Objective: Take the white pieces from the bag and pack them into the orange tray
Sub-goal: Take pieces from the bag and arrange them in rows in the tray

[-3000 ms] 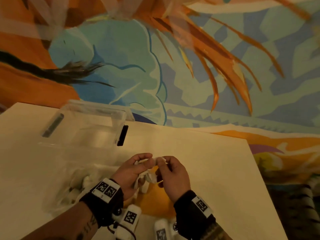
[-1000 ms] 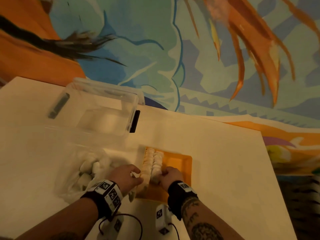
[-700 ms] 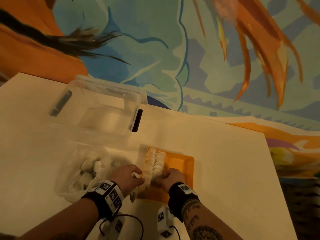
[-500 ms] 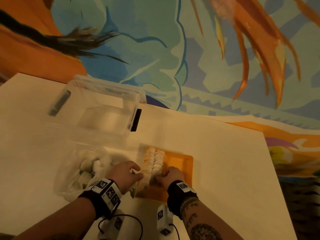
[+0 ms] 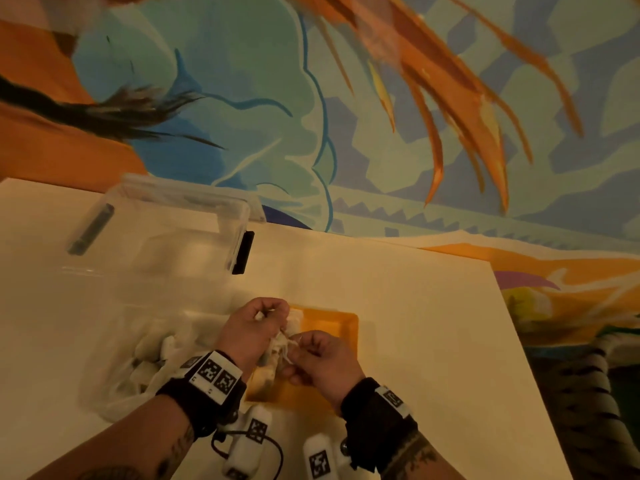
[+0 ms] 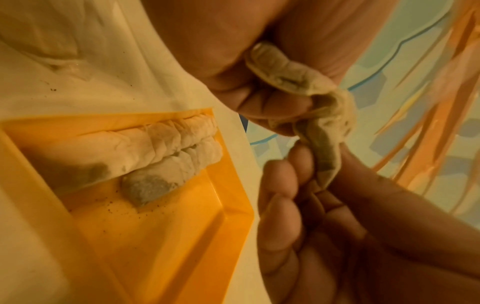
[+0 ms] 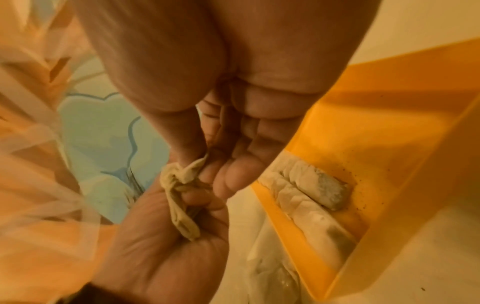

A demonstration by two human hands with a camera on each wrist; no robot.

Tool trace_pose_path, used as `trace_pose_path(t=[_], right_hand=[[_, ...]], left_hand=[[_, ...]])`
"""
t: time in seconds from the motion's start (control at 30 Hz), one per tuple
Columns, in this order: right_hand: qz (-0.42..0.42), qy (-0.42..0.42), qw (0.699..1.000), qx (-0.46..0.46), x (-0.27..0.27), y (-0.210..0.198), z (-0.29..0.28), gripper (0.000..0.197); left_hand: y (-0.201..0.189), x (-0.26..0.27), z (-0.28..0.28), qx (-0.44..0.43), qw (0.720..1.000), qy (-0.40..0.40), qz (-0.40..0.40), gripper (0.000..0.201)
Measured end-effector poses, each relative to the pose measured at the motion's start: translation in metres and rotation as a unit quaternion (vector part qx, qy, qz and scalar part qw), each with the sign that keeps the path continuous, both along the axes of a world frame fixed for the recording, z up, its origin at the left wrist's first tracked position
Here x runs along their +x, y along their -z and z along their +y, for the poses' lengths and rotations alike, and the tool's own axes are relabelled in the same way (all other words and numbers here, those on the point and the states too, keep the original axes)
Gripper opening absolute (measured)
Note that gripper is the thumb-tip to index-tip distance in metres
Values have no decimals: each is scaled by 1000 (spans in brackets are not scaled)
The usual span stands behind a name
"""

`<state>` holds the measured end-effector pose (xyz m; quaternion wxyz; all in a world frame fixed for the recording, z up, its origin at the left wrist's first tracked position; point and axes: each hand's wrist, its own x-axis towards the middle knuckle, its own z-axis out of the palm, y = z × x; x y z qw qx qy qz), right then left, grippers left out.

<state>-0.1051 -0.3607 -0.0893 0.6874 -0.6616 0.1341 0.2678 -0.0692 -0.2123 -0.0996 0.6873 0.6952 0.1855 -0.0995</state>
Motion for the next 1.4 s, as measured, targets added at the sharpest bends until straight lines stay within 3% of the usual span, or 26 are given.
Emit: trace_pose_path(t=[0.17, 0.23, 0.33, 0.43, 0.53, 0.67, 0.7, 0.77, 0.87, 0.97, 1.1, 1.2, 1.3, 1.4], right_hand=[[-13, 29, 999, 28, -3, -9, -16, 6], [-44, 39, 998, 4, -3, -15, -25, 13], [-127, 26, 984, -119, 1, -22, -37, 10], [-215, -44, 935, -277, 10, -28, -46, 9], [-263, -102, 903, -324, 19, -34, -46, 18], [-270, -83, 916, -284, 25, -35, -41, 16], [-263, -67, 925, -266, 25, -35, -39, 16], [-251, -26, 943, -217, 26, -35, -36, 19], [-239, -17, 953, -188, 26, -32, -33, 23], [-221, -38, 955, -196, 23, -23, -30, 11], [-215, -18, 963, -164, 24, -15, -26, 8], [-204, -32, 962, -179, 27, -8, -21, 9], [-195, -42, 955, -221, 32, 7, -20, 26], [-172, -27, 952, -252, 34, 16, -22, 22]], left_hand=[[-6, -2, -9, 38, 999, -13, -6, 9], [-9, -4, -11, 26, 1000, -14, 1, 10], [-13, -7, -8, 6, 1000, 28, 0, 12], [-11, -8, -1, 59, 992, 110, -24, 15], [-9, -8, 0, 108, 976, 183, -39, 26], [-11, -10, -6, 155, 956, 238, -79, 31], [-8, -9, -6, 164, 954, 235, -84, 24], [-7, -9, -7, 152, 961, 214, -83, 10], [-6, -11, -8, 92, 982, 157, -58, 10], [-7, -13, -8, 37, 991, 119, -45, 4], [0, -11, -3, 38, 993, 110, -26, 8], [4, -9, 3, 47, 992, 115, -23, 14], [8, -5, 6, 60, 991, 116, -20, 18], [17, 3, 17, 134, 985, 101, -32, 18]])
